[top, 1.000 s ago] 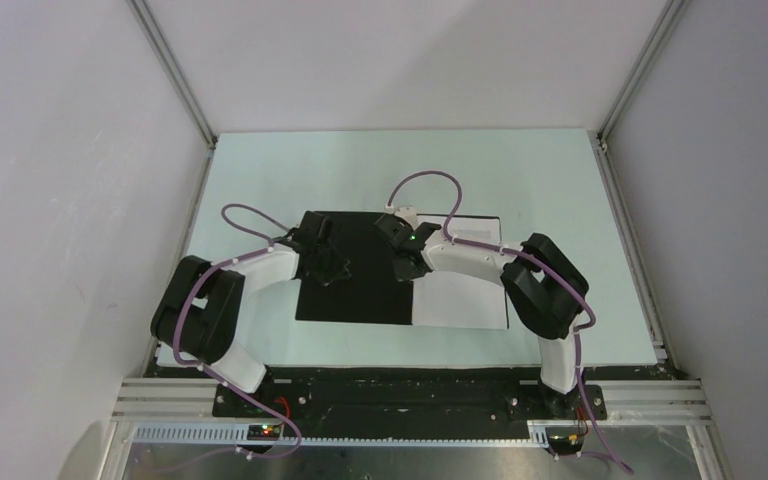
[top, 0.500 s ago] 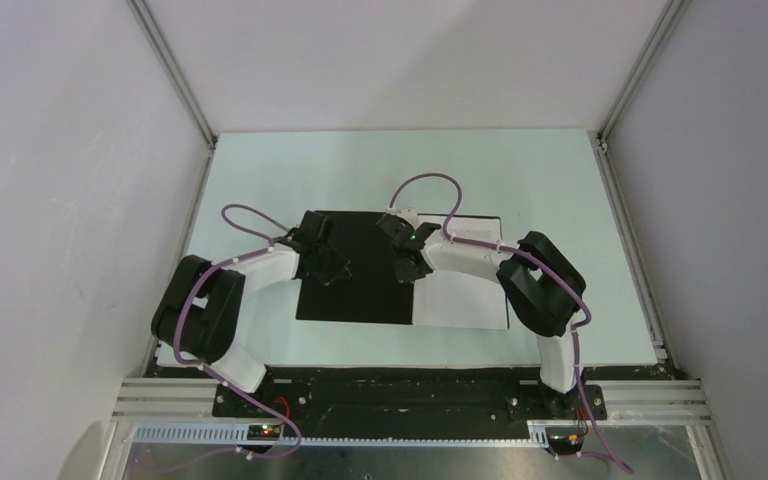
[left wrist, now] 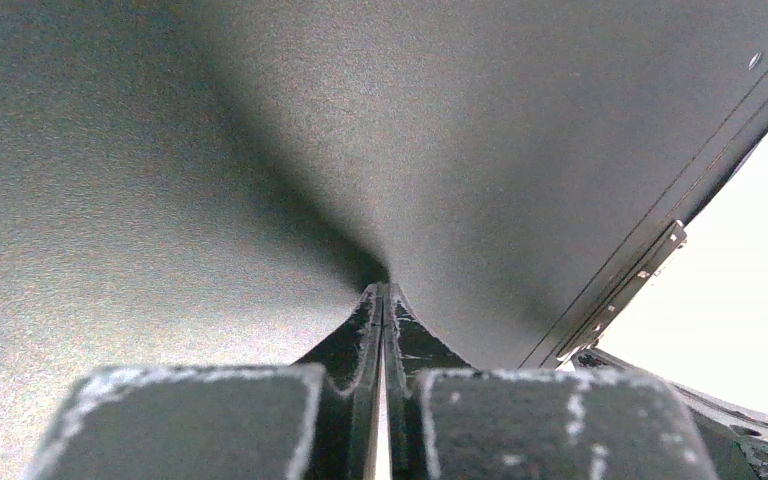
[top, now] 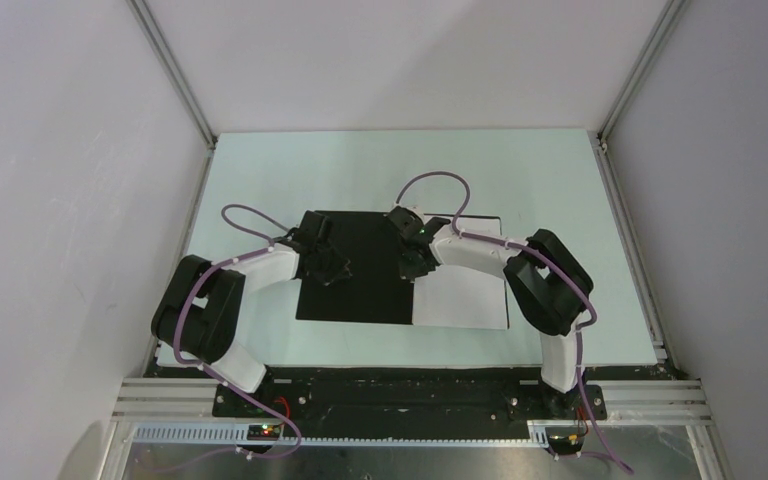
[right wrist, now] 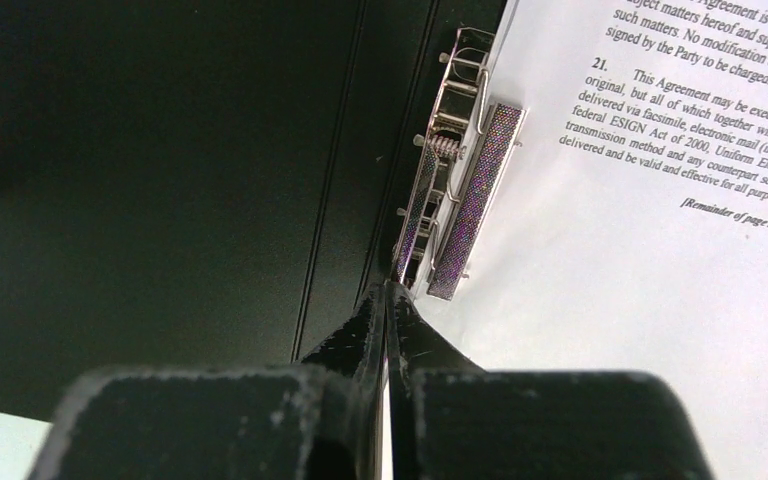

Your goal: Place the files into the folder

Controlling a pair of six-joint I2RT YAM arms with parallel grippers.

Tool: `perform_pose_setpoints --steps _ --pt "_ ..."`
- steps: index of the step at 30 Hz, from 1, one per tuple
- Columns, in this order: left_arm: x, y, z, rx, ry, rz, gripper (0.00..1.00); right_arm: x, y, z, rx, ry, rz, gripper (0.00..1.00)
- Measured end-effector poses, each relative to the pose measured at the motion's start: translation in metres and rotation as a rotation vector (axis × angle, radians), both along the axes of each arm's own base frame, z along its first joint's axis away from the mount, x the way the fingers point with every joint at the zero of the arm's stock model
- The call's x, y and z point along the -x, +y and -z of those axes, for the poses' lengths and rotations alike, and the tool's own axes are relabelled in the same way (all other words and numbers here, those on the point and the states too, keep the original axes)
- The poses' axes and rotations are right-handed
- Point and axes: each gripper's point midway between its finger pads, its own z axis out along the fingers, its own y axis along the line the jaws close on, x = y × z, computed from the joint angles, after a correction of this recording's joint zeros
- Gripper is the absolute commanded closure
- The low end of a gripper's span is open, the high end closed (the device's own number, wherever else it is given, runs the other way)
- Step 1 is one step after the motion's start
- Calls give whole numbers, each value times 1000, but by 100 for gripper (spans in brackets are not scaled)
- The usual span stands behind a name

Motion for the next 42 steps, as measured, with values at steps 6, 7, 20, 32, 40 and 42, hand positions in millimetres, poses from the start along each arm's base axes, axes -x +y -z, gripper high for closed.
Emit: perform_pose_setpoints --steps 6,7,20,32,40,42 --pt "0 0 0 0 0 0 96 0 3 -1 -38 22 -7 100" --pt "0 0 0 0 0 0 96 1 3 0 -41 25 -8 100" --pt "-1 -1 -1 2 -3 6 84 0 5 -6 -72 27 -5 86" --pt "-8 -4 -10 -9 -34 51 72 -1 10 -12 -80 16 -6 82" --pt "-19 -11 -33 3 -95 114 62 -10 -5 -17 -10 -27 49 76" --pt "-23 -13 -44 13 -128 130 60 -11 -8 -20 12 -37 62 76"
